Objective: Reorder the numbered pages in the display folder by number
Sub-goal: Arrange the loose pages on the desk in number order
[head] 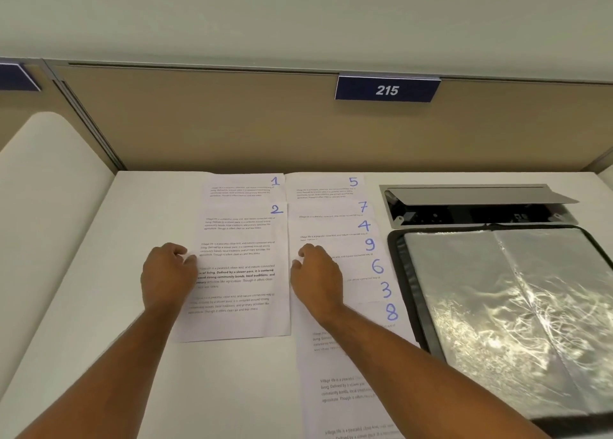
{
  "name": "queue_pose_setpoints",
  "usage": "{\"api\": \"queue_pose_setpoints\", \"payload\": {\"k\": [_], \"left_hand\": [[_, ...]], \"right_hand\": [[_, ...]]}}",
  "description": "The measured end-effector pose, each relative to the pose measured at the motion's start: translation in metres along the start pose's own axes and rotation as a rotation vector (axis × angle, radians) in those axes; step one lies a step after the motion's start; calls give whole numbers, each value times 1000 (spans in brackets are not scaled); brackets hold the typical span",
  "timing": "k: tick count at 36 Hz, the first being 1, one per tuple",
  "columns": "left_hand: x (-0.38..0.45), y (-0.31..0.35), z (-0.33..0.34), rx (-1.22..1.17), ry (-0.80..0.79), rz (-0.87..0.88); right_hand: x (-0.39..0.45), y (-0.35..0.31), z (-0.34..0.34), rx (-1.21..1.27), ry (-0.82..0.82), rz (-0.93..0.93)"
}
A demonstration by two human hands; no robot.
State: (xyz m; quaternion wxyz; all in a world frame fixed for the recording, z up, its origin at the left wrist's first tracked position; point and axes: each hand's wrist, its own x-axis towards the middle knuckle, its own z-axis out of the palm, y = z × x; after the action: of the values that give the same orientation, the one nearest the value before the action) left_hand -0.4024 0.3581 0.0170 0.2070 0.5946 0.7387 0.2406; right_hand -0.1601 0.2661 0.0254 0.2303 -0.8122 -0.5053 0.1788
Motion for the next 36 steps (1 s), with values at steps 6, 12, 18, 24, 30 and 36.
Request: {"api": "queue_pose_setpoints", "payload": {"k": [6,12,18,24,30,36], "left_hand": [[-14,21,15,-71,-91,128],[-46,54,38,-103,-214,284],[-82,83,62,-23,-308,522],[-107,104,81,183,-396,706],[-120,107,90,333,-443,741],[-123,110,91,323,-458,721]], "right_hand": [[8,41,-39,-9,61,39],[12,94,-85,-46,140,150],[8,133,-104,-62,-27,117],[1,153,-102,-178,-183,-13],[-5,155,-97,-313,-168,-77],[-5,158,-96,-270,-150,-54]]}}
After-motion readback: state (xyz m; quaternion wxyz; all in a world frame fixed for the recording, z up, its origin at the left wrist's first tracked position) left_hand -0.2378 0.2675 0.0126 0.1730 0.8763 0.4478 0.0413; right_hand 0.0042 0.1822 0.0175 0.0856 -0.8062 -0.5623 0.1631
